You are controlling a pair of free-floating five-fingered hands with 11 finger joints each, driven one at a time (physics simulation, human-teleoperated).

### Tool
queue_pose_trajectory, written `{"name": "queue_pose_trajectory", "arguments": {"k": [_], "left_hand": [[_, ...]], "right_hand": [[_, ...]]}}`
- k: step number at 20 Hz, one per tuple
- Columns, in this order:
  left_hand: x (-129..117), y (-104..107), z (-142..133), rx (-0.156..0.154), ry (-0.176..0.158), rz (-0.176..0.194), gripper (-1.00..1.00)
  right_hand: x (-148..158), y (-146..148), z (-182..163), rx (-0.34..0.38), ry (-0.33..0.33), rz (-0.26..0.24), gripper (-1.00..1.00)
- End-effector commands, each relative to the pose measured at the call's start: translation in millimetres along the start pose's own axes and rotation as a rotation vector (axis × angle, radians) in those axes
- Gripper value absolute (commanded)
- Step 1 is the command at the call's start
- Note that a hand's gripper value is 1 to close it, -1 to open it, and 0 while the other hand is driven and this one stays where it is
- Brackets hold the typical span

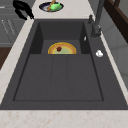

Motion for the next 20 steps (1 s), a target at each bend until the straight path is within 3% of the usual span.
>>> {"name": "queue_pose_trajectory", "arguments": {"k": [1,7,15,20], "left_hand": [[0.0,0.0,0.0,0.0,0.0,0.0,0.0],[0.0,0.0,0.0,0.0,0.0,0.0,0.0],[0.0,0.0,0.0,0.0,0.0,0.0,0.0],[0.0,0.0,0.0,0.0,0.0,0.0,0.0]], "right_hand": [[-25.1,-1.0,-0.5,0.007,-0.018,0.012,-1.0],[-62.3,-4.5,-5.2,0.002,-0.033,-0.019,-1.0],[-96.0,19.9,-58.6,0.022,-0.064,-0.032,-1.0],[-106.7,42.2,-101.3,0.024,-0.08,0.026,-1.0]]}}
